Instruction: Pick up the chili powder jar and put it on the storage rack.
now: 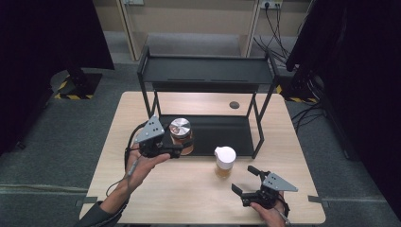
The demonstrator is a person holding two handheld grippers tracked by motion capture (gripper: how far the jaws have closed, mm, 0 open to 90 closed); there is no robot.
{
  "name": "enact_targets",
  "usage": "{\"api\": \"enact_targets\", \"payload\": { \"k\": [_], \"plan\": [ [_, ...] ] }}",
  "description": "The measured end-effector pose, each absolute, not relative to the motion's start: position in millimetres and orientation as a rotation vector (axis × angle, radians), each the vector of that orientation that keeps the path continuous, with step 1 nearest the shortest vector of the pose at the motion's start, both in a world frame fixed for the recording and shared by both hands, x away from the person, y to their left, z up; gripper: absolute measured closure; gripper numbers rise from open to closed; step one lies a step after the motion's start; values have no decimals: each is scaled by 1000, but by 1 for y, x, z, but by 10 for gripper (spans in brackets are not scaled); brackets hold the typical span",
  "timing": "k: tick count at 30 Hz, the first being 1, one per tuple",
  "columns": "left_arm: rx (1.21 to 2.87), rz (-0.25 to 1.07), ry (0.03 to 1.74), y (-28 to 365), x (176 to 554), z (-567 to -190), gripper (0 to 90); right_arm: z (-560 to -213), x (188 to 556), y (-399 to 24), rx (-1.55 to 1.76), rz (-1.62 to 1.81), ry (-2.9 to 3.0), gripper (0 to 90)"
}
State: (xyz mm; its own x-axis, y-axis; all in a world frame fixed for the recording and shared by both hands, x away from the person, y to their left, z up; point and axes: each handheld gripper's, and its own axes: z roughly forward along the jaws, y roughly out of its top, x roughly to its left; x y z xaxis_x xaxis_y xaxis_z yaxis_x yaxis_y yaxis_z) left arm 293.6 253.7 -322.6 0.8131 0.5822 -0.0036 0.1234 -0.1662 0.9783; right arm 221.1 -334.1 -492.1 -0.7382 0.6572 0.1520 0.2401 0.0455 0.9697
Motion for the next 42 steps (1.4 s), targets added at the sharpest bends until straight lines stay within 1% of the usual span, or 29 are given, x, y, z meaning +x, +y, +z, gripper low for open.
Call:
{"api": "enact_targets", "payload": {
  "k": [2,6,12,27,34,42],
  "plan": [
    [1716,453,551,252,297,-313,306,-492,221,-334,907,1741,1997,6],
    [1707,442,563,251,302,-304,306,-492,221,-335,910,1740,1996,6],
    [1711,477,567,247,306,-283,306,-492,221,-335,911,1744,1996,6],
    [1714,500,589,245,313,-244,306,-492,222,-334,911,1744,1999,7],
    [1719,530,589,242,315,-223,306,-492,222,-334,913,1746,1997,7],
    [1713,536,620,237,326,-201,306,-493,222,-334,915,1748,2000,7]
  ]
}}
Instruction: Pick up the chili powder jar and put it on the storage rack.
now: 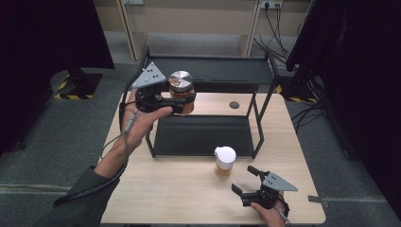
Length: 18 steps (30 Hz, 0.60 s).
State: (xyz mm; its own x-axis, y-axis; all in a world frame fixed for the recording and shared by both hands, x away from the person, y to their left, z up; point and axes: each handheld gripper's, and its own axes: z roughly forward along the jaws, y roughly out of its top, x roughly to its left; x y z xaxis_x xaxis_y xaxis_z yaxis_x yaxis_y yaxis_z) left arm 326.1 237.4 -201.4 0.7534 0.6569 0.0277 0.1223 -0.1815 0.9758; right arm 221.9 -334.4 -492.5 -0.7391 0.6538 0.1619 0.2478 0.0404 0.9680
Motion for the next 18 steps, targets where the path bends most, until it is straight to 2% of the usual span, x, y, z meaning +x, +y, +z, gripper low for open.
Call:
{"api": "enact_targets", "payload": {
  "k": [18],
  "plan": [
    [1695,566,672,221,348,-171,306,-493,222,-334,909,1753,2003,7]
  ]
}}
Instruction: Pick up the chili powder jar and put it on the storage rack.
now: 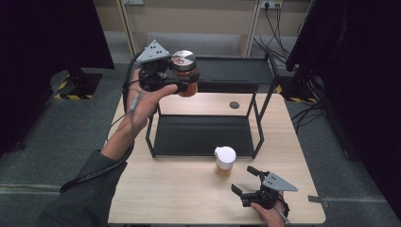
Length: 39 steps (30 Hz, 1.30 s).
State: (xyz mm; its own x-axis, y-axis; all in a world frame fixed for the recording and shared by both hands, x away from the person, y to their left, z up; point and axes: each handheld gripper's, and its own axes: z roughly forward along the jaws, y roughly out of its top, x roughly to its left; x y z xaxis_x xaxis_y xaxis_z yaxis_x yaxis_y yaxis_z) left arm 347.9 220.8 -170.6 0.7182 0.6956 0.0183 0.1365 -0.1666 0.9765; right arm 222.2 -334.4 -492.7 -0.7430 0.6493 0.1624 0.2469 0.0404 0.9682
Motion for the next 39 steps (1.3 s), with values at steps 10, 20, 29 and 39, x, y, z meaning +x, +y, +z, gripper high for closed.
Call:
{"api": "enact_targets", "payload": {
  "k": [10,20,29,39],
  "plan": [
    [1683,612,731,209,365,-165,306,-493,222,-334,904,1755,2009,7],
    [1650,668,819,206,384,-165,306,-493,222,-334,903,1757,2012,7],
    [1626,702,870,206,395,-170,306,-493,223,-334,901,1761,2014,7],
    [1626,714,886,204,404,-178,306,-493,223,-334,901,1764,2015,6]
  ]
}}
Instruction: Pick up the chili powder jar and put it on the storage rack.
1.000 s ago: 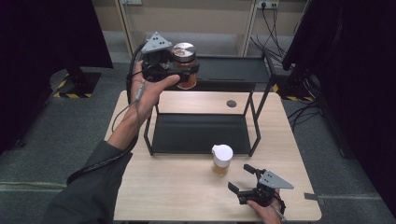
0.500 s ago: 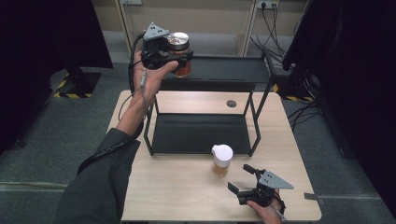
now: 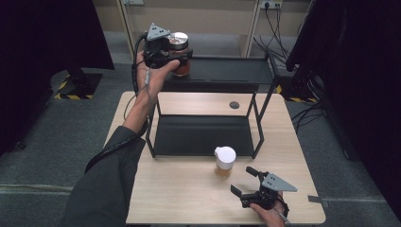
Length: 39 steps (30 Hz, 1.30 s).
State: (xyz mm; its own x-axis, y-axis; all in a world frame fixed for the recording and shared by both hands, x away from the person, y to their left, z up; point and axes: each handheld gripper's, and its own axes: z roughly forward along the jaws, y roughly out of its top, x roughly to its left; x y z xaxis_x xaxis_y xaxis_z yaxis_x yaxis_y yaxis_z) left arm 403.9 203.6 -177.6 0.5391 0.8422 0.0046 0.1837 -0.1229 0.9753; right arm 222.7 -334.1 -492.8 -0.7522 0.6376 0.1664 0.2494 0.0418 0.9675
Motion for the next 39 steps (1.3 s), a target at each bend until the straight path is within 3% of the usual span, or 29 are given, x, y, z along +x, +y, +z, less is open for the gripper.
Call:
{"api": "enact_targets", "payload": {
  "k": [21,27,39],
  "plan": [
    [1611,723,877,200,410,-191,303,-493,223,-334,901,1766,2021,7],
    [1593,728,904,198,406,-193,86,-493,223,-334,899,1765,2022,7],
    [1560,708,905,203,399,-198,2,-493,223,-333,895,1761,2027,7]
  ]
}}
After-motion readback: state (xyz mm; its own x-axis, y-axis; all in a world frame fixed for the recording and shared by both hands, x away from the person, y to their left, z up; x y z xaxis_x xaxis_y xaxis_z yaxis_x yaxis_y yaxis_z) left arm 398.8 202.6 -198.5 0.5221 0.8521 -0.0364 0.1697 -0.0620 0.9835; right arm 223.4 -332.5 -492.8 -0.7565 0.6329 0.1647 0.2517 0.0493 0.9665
